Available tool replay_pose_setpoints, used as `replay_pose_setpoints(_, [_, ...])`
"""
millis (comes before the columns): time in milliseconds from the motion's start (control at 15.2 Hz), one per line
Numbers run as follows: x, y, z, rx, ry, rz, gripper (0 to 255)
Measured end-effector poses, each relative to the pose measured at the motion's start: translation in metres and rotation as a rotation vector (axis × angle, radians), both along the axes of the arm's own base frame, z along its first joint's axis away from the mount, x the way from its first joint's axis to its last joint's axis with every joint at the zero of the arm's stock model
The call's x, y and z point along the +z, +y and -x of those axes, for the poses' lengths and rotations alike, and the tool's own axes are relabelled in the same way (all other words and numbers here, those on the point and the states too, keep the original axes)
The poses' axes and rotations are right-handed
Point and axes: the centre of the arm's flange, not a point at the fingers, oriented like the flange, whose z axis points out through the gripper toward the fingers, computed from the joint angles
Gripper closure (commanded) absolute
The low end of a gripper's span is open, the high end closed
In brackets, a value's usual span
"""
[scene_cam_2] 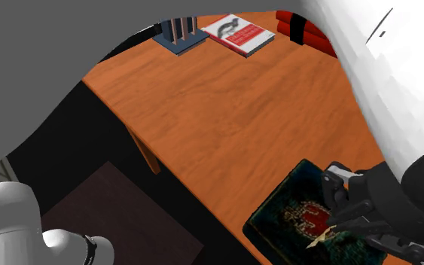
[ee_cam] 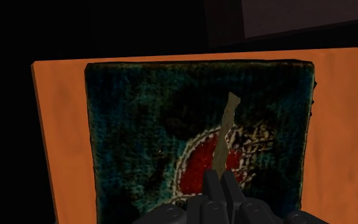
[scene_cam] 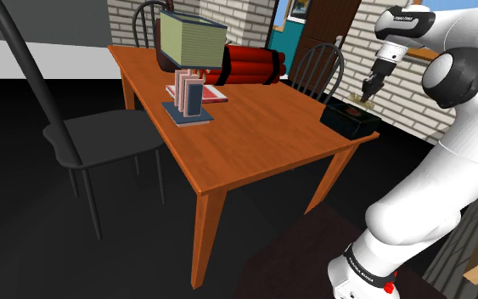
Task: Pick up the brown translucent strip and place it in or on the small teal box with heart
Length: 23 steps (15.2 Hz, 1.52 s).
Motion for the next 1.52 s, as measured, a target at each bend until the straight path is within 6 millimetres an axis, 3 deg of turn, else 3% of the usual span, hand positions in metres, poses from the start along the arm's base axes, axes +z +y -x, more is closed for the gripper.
replay_pose_setpoints(264, [-0.022, -0.001, 0.000, 0.000, 0.000, 0.000, 255])
replay_pose_setpoints(660, [-0.027, 0.000, -0.001, 0.000, 0.000, 0.000, 255])
replay_pose_setpoints(726, [-0.027, 0.000, -0.001, 0.000, 0.000, 0.000, 0])
replay_pose_setpoints(1122, [-0.027, 0.000, -0.001, 0.000, 0.000, 0.000, 0])
replay_pose_setpoints(1386, [0.013, -0.003, 0.000, 0.000, -0.001, 0.002, 0])
replay_pose_setpoints(1518, [0.021, -0.004, 0.000, 0.000, -0.001, 0.001, 0])
